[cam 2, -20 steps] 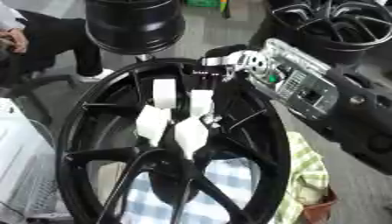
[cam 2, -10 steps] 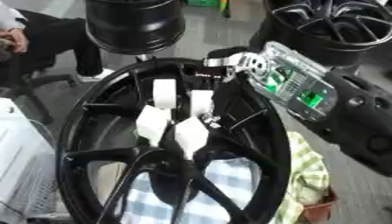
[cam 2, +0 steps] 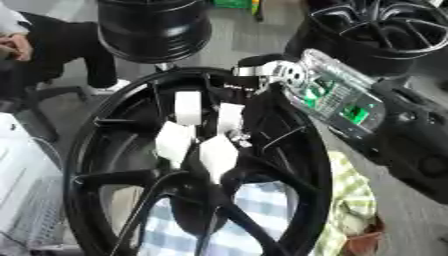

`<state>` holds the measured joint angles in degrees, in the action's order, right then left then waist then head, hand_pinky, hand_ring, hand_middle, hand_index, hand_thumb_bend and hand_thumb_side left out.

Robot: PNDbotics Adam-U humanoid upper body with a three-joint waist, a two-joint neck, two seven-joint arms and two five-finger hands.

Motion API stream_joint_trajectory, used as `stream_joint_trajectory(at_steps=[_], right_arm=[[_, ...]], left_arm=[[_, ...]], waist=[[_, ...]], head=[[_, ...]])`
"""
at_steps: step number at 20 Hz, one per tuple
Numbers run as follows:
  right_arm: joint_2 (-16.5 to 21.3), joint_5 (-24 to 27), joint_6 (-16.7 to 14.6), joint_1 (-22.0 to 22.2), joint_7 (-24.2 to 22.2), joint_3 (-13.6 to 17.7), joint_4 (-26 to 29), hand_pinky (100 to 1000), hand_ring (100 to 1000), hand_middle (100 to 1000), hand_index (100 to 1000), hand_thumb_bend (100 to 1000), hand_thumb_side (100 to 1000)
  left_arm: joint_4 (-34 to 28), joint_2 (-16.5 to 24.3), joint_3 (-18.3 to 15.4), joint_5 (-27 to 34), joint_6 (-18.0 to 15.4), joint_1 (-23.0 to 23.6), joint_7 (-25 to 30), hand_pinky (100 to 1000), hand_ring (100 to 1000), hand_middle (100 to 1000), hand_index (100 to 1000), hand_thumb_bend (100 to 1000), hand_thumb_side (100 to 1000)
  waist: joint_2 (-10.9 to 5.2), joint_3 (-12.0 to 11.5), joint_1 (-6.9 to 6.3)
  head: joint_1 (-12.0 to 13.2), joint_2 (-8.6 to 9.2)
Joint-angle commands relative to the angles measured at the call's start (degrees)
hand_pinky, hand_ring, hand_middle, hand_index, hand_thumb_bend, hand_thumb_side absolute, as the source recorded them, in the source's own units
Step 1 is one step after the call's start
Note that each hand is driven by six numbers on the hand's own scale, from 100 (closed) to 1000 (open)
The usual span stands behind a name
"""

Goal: Pull the pin out of the wheel hub.

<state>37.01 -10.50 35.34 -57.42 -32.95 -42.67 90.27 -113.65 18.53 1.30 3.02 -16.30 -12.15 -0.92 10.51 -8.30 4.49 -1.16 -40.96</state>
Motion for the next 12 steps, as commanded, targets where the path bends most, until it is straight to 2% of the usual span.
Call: stream_joint_trajectory(at_steps=[1, 5, 12], right_arm=[[0.6, 0.4, 0.6, -1.0, 0.5, 1.2, 0.9, 722, 533, 325, 521, 257, 100], [0.5, 0.5, 0.7, -1.0, 1.0, 1.3, 0.7, 721, 516, 309, 504, 252, 100], [0.6, 1.2, 0.9, -1.2, 3.8, 2.1, 0.6, 706, 463, 219, 404, 196, 100]], left_arm=[[-0.9, 0.3, 0.0, -0.2, 0.0, -0.4, 0.2, 790, 779, 665, 812, 138, 586], [-0.9, 0.2, 0.0, -0.1, 0.0, -0.3, 0.2, 790, 780, 665, 811, 136, 592], [-0.9, 0.2, 0.0, -0.1, 0.1, -0.3, 0.2, 791, 781, 667, 809, 135, 596]], waist=[[-0.71, 0.1, -0.44], [-0.68, 0.1, -0.45], [-0.78, 0.2, -0.49]], head=[[0.0, 0.59], [0.0, 0.53], [-0.1, 0.58]])
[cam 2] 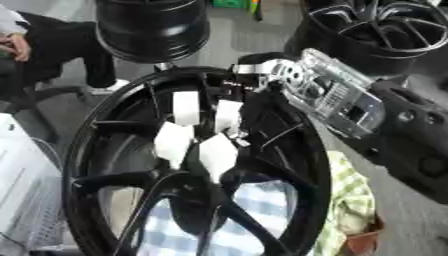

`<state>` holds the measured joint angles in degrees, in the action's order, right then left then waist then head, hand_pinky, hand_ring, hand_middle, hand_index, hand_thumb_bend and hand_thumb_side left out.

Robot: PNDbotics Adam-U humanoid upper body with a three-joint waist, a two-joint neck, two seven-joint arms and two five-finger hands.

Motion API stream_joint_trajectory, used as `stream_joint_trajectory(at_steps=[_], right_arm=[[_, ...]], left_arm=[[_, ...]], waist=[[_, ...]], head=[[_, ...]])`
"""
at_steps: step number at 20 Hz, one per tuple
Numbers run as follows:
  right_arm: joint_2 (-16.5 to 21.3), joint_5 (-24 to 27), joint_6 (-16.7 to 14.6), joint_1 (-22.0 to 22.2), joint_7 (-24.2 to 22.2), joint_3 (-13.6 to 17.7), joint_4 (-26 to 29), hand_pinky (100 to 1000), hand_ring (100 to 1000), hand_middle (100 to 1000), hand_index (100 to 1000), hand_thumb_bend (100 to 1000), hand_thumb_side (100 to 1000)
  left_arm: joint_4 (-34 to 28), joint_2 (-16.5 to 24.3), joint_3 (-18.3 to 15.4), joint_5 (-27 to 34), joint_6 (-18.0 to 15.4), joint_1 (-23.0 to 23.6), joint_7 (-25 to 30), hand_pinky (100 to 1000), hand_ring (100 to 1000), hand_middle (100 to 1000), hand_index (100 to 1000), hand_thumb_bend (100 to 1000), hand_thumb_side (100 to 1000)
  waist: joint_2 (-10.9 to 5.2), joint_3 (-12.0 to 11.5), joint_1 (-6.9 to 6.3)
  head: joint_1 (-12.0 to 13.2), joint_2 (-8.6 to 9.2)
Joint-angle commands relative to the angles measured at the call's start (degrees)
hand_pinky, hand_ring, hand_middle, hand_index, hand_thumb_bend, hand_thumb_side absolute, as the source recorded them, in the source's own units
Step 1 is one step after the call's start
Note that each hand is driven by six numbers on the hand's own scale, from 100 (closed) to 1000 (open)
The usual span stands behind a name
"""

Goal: Pull the pin out of the wheel hub.

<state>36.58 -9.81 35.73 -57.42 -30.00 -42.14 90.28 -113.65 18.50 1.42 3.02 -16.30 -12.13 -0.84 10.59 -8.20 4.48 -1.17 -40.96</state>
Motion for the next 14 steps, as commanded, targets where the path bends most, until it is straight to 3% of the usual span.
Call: stream_joint_trajectory(at_steps=[1, 7, 14], right_arm=[[1.1, 0.5, 0.6, -1.3, 1.2, 1.7, 0.7, 704, 457, 210, 393, 197, 100], [2.6, 0.2, 0.5, -2.3, 2.5, 3.6, 3.1, 698, 430, 171, 354, 218, 100], [5.6, -0.3, 1.5, -3.3, 3.3, 7.9, 8.9, 698, 419, 160, 347, 205, 100]], left_arm=[[-0.9, 0.3, -0.1, -0.1, 0.1, -0.3, 0.1, 791, 781, 667, 809, 134, 596], [-0.9, 0.4, -0.2, -0.1, 0.1, -0.2, 0.1, 791, 782, 668, 808, 133, 597], [-0.9, 0.5, -0.3, -0.3, 0.2, -0.1, 0.1, 791, 782, 669, 807, 133, 594]], waist=[[-0.88, 0.1, -0.48], [-1.0, 0.3, -0.46], [-1.2, 0.5, -0.39]], head=[[-0.1, 0.6], [0.1, 0.58], [0.3, 0.67]])
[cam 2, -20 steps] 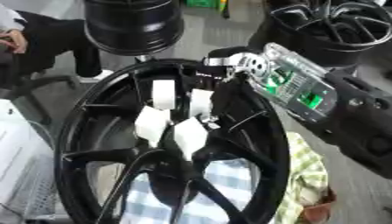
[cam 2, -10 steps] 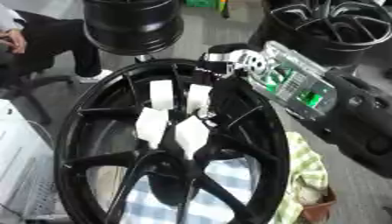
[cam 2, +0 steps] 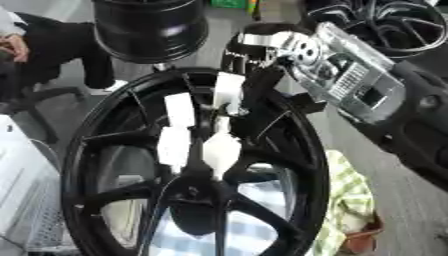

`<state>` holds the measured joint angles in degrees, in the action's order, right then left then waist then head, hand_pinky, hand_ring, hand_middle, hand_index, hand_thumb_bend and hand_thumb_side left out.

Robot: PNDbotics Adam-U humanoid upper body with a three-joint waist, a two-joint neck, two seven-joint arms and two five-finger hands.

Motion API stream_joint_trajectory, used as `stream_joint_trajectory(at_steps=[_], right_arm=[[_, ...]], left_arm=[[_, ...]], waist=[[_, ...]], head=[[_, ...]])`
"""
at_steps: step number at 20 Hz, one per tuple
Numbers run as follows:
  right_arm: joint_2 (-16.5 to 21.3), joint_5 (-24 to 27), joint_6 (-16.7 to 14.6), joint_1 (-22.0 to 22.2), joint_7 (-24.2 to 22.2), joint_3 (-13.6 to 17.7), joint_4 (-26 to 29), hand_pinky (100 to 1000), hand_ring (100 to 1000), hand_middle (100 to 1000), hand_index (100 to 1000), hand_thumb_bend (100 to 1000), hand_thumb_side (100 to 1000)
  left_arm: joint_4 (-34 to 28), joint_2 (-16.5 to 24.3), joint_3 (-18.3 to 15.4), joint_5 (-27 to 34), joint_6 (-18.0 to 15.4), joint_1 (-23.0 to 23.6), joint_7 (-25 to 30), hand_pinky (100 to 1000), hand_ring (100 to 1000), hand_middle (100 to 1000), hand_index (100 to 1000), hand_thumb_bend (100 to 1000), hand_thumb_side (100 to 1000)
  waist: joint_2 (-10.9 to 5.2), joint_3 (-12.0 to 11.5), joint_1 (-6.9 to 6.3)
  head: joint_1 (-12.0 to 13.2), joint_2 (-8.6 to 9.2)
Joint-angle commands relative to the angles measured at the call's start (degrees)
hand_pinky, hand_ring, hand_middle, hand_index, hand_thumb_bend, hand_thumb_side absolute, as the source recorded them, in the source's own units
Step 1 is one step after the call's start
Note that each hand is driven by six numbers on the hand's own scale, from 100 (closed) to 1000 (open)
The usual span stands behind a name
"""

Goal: Pull the pin out of the wheel hub.

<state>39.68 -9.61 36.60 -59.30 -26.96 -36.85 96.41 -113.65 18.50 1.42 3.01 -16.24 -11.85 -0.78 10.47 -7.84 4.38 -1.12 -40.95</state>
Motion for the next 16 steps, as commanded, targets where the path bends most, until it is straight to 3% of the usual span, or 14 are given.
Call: stream_joint_trajectory(at_steps=[1, 5, 9, 16], right_arm=[[3.0, -0.6, 0.8, -1.3, 0.3, 3.4, 3.6, 699, 418, 159, 347, 195, 100], [5.0, -0.7, 1.8, -0.2, 2.9, 8.3, 4.3, 698, 410, 151, 343, 165, 100], [7.2, -2.6, 2.1, 1.4, 9.4, 15.5, 0.3, 702, 405, 148, 344, 131, 100], [10.7, -10.6, 2.0, 2.5, 24.8, 30.7, -20.2, 678, 401, 167, 362, 100, 100]], left_arm=[[-0.9, 0.5, -0.3, -0.3, 0.1, -0.4, 0.1, 791, 782, 669, 807, 134, 593], [-0.9, 0.6, -0.4, -0.3, 0.0, -0.5, 0.0, 791, 782, 670, 807, 135, 591], [-0.9, 0.7, -0.5, -0.3, -0.1, -0.5, -0.1, 792, 782, 670, 807, 135, 591], [-0.9, 0.9, -0.9, -0.7, -0.3, -0.3, -0.7, 792, 783, 672, 807, 135, 590]], waist=[[-1.11, 0.1, -0.29], [-1.17, 0.3, -0.39], [-1.13, 0.5, -0.52], [-0.97, 0.9, -0.71]], head=[[0.3, 0.74], [0.5, 1.02], [0.6, 0.94], [1.5, 0.84]])
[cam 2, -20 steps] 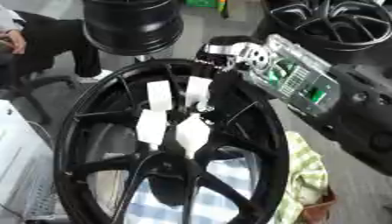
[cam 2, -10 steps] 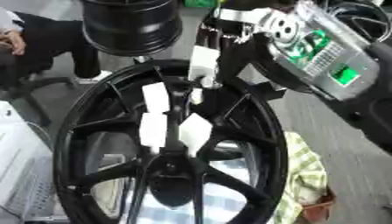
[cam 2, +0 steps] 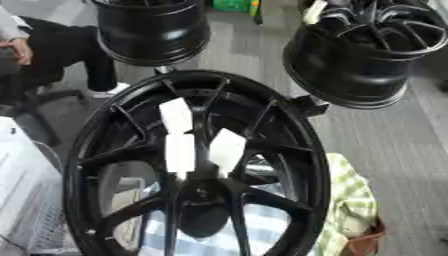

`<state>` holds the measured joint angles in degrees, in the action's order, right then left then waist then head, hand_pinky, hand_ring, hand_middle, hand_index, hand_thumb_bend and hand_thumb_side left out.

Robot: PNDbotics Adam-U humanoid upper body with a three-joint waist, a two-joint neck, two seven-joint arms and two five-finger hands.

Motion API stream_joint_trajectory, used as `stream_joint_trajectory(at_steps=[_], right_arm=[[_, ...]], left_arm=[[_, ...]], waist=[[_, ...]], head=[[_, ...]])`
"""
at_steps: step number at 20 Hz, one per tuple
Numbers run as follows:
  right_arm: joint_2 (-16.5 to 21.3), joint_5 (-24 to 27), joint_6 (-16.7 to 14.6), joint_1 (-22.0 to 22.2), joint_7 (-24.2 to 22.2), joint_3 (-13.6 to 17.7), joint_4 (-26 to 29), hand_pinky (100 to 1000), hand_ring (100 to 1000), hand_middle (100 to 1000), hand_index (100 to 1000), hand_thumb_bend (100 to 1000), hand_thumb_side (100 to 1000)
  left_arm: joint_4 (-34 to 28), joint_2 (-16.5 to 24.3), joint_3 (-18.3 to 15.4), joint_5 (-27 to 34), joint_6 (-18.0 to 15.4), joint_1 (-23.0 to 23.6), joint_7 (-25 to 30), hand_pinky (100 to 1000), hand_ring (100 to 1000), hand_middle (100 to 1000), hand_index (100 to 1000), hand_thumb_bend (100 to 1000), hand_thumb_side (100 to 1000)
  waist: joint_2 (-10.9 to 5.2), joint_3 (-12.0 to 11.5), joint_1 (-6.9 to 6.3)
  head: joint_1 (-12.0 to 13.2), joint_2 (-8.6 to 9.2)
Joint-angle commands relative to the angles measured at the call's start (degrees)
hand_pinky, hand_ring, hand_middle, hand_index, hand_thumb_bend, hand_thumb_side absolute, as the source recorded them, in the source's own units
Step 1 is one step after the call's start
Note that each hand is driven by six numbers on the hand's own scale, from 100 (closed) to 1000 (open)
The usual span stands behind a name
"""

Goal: Pull the pin out of the wheel hub.

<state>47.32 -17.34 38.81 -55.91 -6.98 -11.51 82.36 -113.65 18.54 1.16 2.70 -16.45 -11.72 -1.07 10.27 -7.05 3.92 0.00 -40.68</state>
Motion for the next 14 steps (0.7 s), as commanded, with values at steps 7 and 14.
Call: stream_joint_trajectory(at_steps=[7, 14], right_arm=[[5.3, -10.0, 1.1, -0.7, 18.2, 16.0, -22.5, 675, 411, 194, 388, 100, 100], [4.4, -16.1, 5.9, -3.1, 24.9, 21.8, -36.7, 743, 586, 502, 676, 314, 100]], left_arm=[[-0.9, 0.8, -0.8, -0.8, 0.0, -0.2, -0.7, 792, 783, 672, 807, 132, 592], [-0.9, 0.8, -0.8, -0.9, -0.1, 0.1, -0.8, 792, 783, 673, 807, 132, 592]], waist=[[-0.6, 0.5, -0.34], [-0.68, 0.8, -0.67]], head=[[1.2, 0.54], [1.6, 0.37]])
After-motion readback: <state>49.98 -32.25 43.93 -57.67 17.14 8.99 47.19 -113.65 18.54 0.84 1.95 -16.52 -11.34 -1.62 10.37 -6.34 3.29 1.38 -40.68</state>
